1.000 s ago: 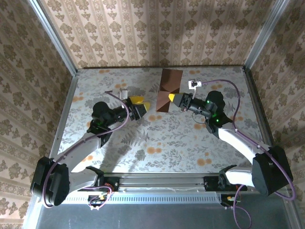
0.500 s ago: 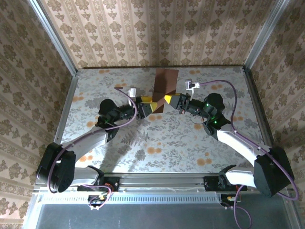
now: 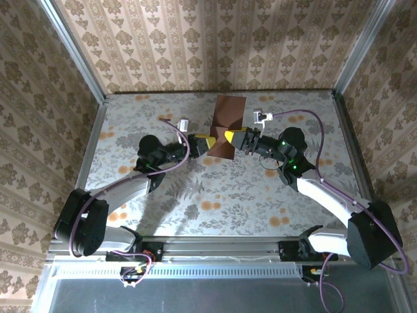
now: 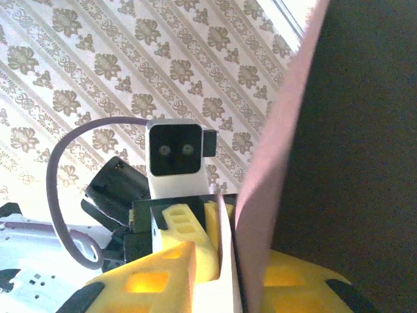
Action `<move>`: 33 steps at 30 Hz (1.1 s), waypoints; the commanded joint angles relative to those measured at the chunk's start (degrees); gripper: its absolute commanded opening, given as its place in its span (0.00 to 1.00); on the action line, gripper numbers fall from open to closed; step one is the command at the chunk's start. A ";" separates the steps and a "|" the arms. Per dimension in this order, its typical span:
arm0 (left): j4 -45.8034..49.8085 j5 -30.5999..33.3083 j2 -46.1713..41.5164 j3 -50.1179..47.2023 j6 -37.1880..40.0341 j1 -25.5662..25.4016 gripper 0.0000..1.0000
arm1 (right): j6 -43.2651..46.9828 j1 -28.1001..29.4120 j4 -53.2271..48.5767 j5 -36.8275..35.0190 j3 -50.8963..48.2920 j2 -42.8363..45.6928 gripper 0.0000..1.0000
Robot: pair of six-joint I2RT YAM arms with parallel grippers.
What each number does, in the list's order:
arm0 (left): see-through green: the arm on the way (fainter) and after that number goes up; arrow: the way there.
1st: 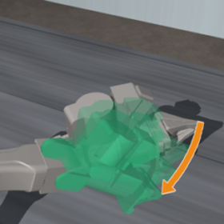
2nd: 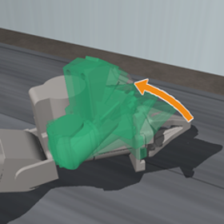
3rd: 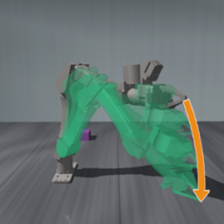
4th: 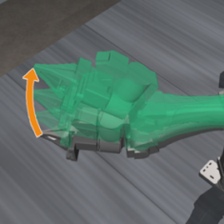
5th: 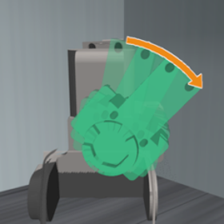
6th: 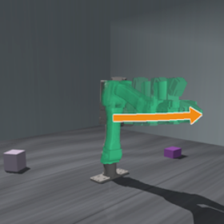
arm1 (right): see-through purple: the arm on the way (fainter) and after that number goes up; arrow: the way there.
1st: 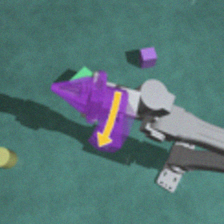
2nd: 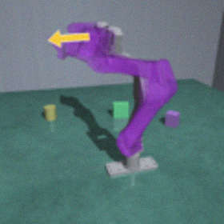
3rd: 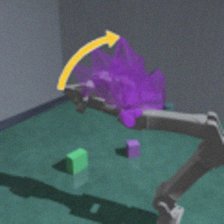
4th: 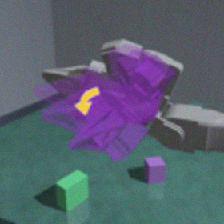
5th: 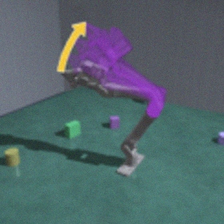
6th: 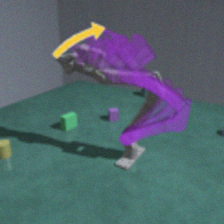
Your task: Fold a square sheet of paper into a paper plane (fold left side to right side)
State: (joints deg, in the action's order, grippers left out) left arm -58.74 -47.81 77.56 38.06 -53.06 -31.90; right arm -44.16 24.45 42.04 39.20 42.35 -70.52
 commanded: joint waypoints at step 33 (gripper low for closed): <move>102.25 88.71 11.53 31.07 45.14 -20.03 0.00 | 17.79 -8.73 -63.49 -45.50 0.37 5.75 1.00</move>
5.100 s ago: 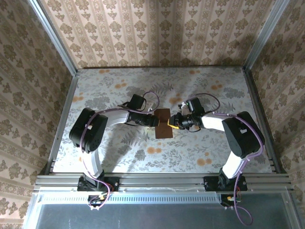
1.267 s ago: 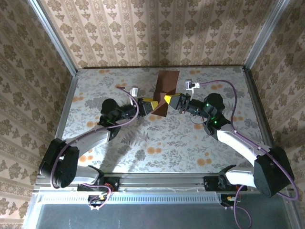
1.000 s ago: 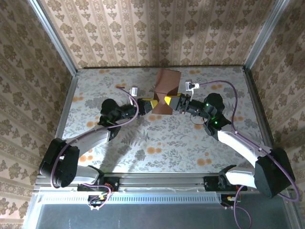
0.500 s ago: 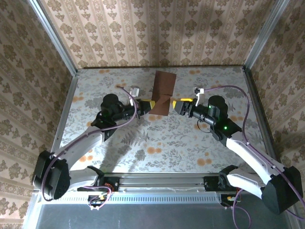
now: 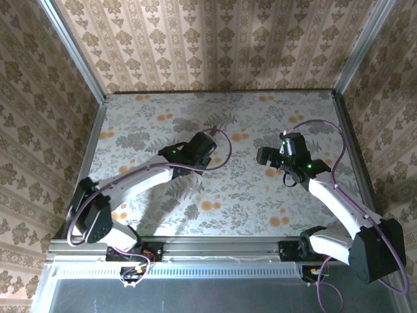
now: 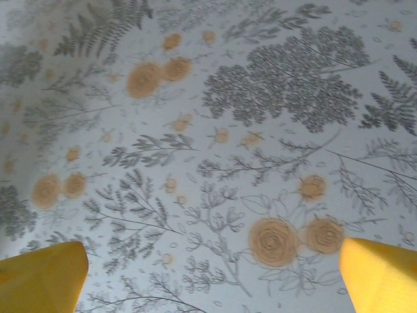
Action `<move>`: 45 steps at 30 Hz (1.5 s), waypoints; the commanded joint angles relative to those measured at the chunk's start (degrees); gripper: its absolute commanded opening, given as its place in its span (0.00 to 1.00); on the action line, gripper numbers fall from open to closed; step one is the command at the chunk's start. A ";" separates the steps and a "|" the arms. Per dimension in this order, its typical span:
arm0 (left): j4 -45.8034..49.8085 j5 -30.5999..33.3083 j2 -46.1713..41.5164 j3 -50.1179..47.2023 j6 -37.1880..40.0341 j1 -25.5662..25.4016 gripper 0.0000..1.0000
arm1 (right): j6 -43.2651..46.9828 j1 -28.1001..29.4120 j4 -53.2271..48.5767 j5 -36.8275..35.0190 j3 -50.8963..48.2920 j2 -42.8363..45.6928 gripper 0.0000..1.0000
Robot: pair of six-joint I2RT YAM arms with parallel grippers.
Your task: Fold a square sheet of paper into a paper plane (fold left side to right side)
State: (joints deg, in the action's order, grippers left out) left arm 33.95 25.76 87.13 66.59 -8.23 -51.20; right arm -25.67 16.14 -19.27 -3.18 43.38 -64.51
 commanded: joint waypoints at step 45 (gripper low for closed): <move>-18.76 -37.63 16.14 -1.97 -26.74 5.47 0.37 | -1.39 -2.38 0.75 4.01 -3.31 -3.11 1.00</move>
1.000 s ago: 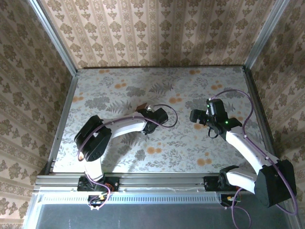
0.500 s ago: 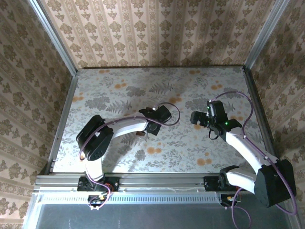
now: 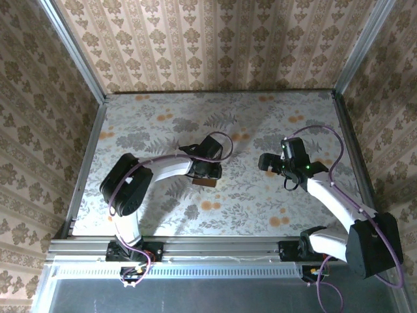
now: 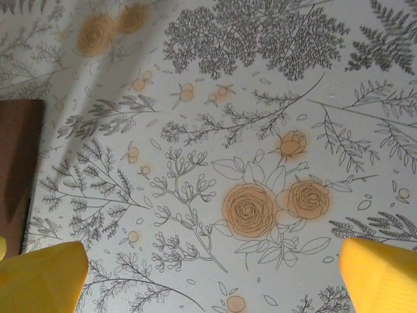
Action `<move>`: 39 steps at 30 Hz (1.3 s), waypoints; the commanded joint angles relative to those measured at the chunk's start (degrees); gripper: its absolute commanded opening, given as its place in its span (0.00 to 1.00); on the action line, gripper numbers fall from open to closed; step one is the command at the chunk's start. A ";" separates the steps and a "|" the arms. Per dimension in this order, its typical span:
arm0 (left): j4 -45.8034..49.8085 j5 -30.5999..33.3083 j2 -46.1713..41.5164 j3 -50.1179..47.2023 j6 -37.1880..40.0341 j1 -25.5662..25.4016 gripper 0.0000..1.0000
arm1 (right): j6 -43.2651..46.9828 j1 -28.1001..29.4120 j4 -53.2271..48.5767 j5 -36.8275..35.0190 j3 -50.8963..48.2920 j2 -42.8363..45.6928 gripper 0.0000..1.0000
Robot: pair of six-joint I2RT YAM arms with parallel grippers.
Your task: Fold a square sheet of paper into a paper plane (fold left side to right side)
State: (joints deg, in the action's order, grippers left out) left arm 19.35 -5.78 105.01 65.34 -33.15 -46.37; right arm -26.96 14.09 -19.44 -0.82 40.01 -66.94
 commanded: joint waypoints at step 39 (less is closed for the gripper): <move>-16.09 -4.26 -28.11 -23.75 0.01 18.06 0.58 | -13.03 14.67 17.94 29.68 23.88 -42.74 0.45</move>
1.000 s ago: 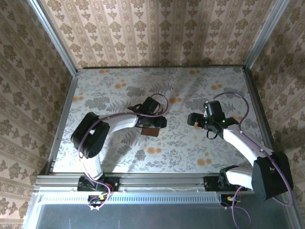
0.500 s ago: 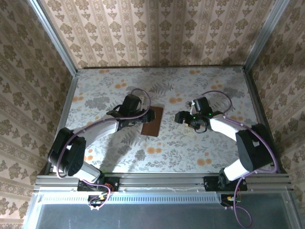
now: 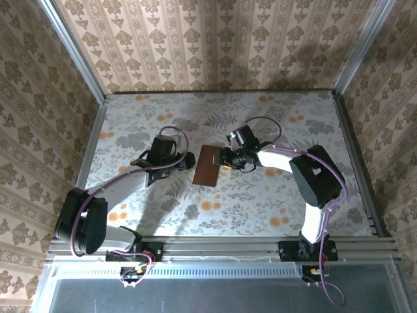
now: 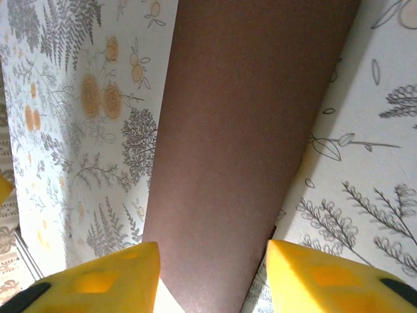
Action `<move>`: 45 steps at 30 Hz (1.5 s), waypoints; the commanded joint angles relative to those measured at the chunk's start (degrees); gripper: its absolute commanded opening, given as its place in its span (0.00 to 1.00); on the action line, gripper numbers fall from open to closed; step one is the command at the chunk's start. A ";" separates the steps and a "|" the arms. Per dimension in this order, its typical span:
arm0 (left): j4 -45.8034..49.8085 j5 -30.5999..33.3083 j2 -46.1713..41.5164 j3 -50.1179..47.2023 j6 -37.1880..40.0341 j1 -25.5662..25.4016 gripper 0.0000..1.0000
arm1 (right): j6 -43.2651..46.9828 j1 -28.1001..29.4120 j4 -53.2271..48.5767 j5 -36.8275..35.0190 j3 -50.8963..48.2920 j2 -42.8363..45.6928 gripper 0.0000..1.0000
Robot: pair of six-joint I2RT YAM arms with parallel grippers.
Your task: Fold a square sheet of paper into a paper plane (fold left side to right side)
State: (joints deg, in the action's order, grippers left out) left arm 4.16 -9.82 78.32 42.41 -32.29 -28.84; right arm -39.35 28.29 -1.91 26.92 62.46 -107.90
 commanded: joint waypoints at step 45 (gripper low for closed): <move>2.47 -15.39 13.62 5.45 -0.81 2.30 0.53 | 15.34 3.00 -23.78 -14.96 4.07 -4.97 0.13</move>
State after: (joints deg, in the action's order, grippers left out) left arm 7.03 -22.92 90.41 46.39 -32.05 -26.89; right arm -26.44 31.29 -17.08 16.45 68.82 -112.44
